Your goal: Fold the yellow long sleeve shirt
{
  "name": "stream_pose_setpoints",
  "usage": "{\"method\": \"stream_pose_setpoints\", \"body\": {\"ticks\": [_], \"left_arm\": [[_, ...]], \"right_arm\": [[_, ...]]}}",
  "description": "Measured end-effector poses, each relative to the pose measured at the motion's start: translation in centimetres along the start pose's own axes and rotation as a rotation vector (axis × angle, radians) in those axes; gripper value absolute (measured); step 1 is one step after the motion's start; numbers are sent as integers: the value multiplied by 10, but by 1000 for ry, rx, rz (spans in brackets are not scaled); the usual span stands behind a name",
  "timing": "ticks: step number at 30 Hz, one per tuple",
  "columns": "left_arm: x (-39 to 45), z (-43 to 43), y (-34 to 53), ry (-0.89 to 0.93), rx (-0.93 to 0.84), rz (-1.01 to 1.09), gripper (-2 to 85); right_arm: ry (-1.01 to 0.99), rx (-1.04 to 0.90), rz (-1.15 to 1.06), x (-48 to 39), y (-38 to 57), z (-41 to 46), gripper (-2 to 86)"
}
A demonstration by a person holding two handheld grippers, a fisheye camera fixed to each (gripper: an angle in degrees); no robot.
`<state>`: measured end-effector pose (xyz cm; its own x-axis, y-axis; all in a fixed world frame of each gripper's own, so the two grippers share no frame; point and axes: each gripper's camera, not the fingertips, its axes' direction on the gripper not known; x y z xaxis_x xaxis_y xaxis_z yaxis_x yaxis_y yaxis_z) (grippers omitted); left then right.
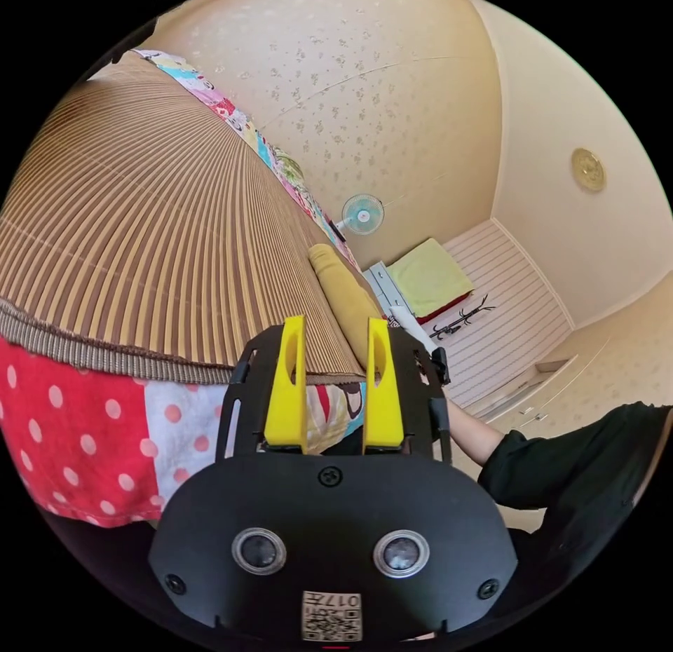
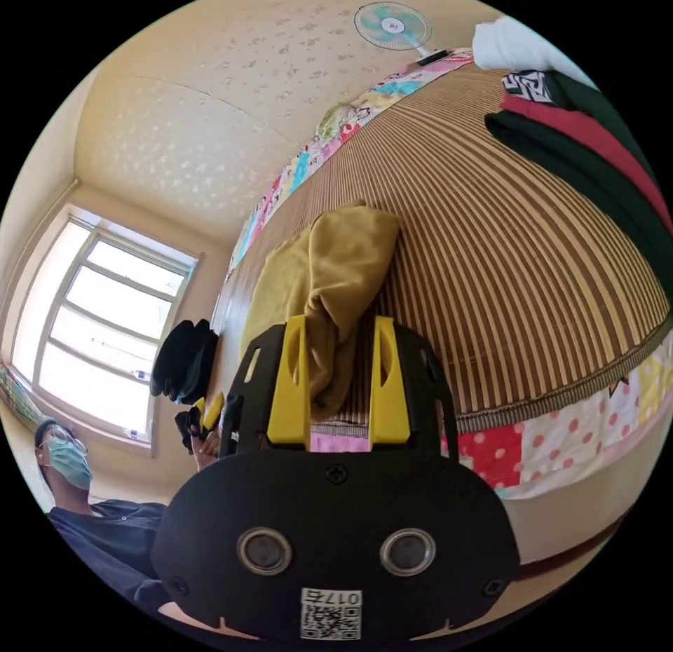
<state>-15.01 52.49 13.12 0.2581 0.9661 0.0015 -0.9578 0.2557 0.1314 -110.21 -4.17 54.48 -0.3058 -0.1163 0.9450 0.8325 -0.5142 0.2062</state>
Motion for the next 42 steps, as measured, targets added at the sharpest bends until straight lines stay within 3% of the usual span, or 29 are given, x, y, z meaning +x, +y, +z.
{"method": "stream_pose_setpoints", "body": {"ticks": [3,11,13,15,21,27,34,39,42], "left_arm": [[-4,-1,-1,10,15,-15,126],[-5,-9,-1,2,44,-11,126],[-5,-14,-1,-1,64,-8,127],[-4,-22,-1,-12,102,-5,126],[0,-54,2,-40,182,44,124],[-22,-87,4,-47,266,-11,122],[-39,-111,3,-150,346,-37,123],[-50,-112,7,-183,370,-63,123],[-48,-99,6,-207,352,-42,123]], "right_arm": [[-89,65,26,12,-7,-29,173],[-136,-179,-41,-6,-58,40,170],[98,-219,-144,-53,-67,76,150],[162,-266,-209,-88,-73,107,136],[-44,-348,-217,-185,-80,246,119],[-46,-480,-417,-338,-88,402,114],[-79,-737,-648,-516,-15,550,124],[-60,-867,-700,-535,-27,556,131],[-138,-871,-686,-509,-64,499,123]]}}
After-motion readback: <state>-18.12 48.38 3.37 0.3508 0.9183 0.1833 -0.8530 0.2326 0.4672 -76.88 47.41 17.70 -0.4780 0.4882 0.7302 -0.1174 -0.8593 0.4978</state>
